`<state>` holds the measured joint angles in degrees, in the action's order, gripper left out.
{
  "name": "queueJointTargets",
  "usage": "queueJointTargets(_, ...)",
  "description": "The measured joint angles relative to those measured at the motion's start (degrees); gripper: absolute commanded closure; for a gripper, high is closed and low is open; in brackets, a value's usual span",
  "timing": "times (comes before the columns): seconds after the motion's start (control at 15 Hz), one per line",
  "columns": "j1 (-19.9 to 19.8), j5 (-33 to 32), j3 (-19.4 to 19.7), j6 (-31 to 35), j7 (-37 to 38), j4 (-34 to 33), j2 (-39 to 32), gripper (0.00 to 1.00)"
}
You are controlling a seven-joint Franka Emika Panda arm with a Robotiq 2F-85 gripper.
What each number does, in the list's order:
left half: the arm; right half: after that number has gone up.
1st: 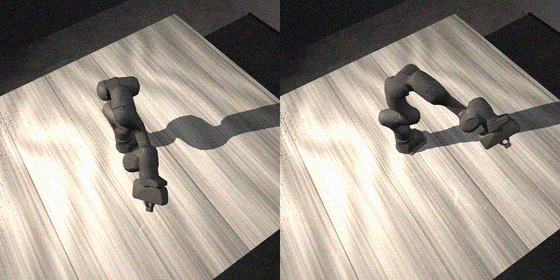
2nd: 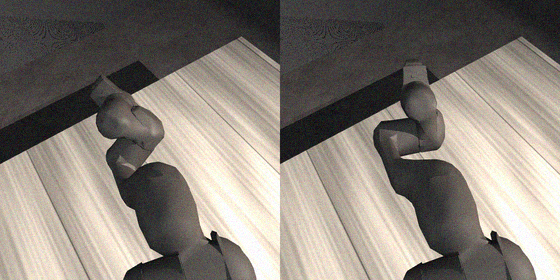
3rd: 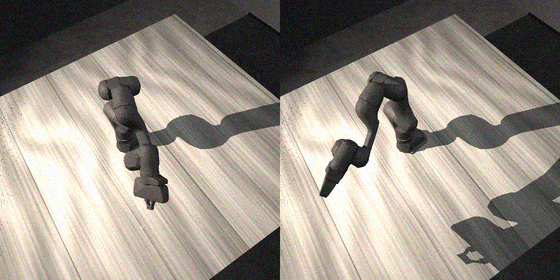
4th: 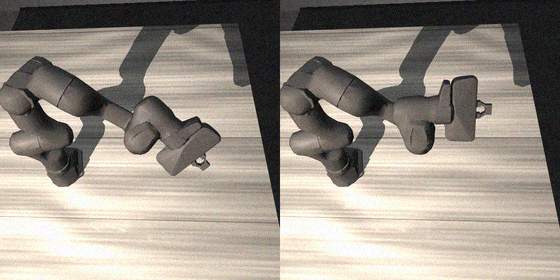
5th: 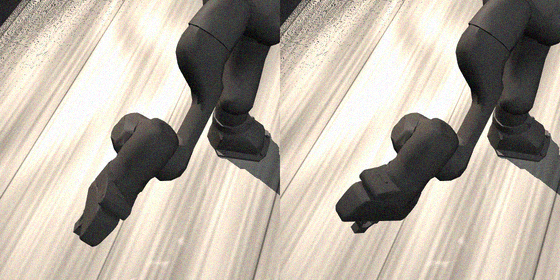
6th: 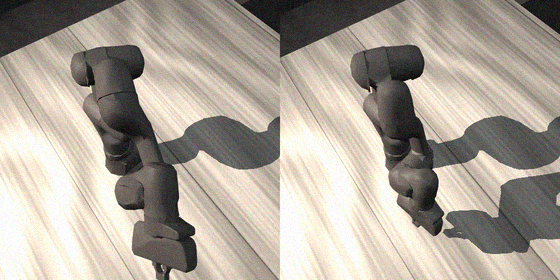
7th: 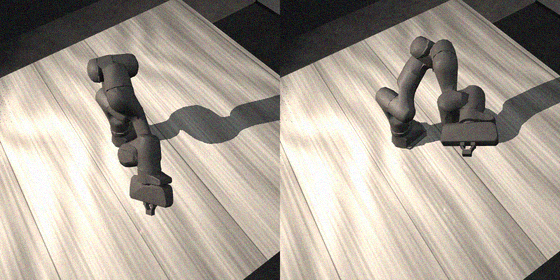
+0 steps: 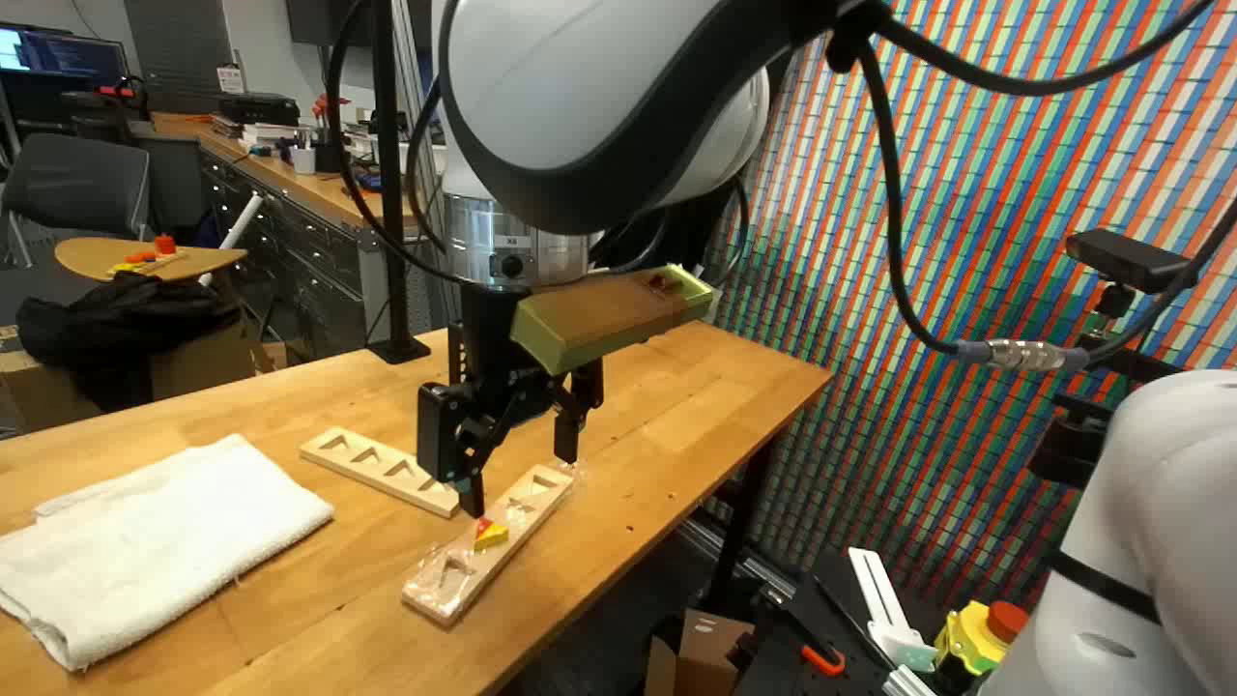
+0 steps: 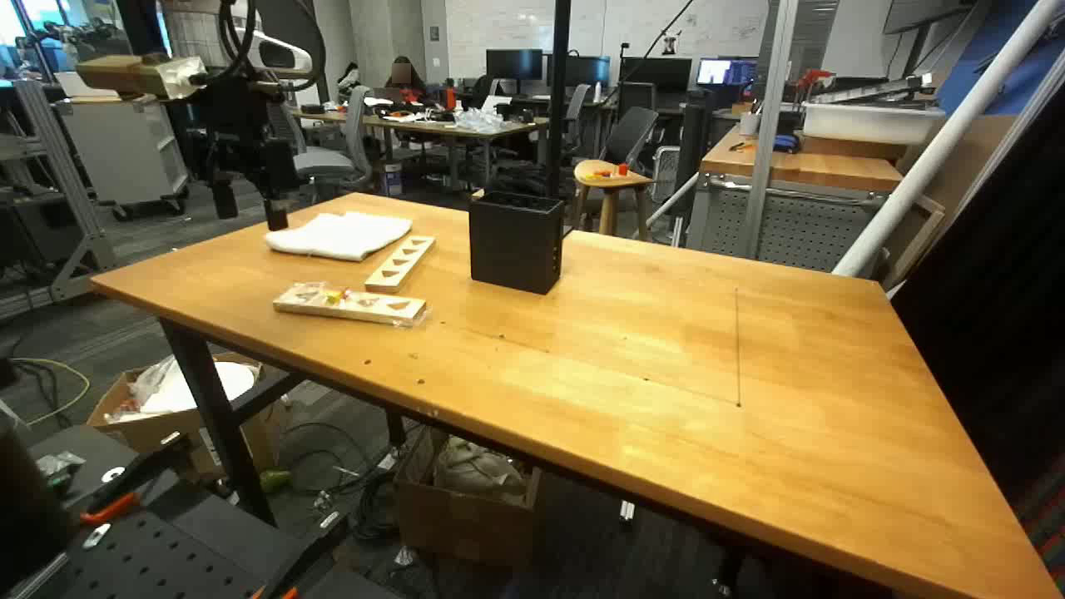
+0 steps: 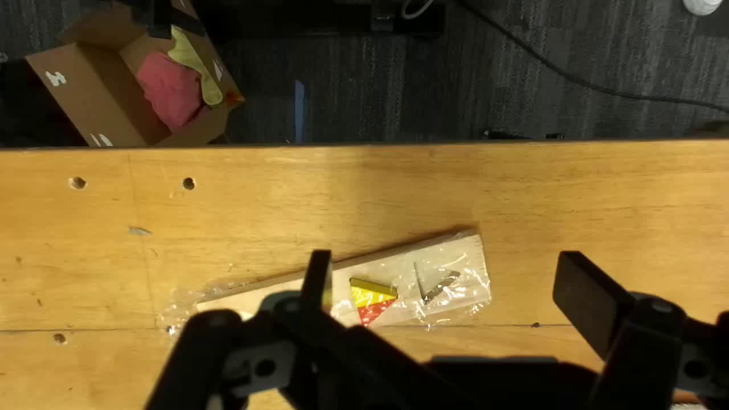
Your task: Put the towel inside the black basket
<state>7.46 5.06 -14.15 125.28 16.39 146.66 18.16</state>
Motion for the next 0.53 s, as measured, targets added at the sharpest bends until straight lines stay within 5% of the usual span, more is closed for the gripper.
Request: queueJointTargets(0.53,0.0,0.0,0.0,0.0,0.0,-0.4,0.1,0.00)
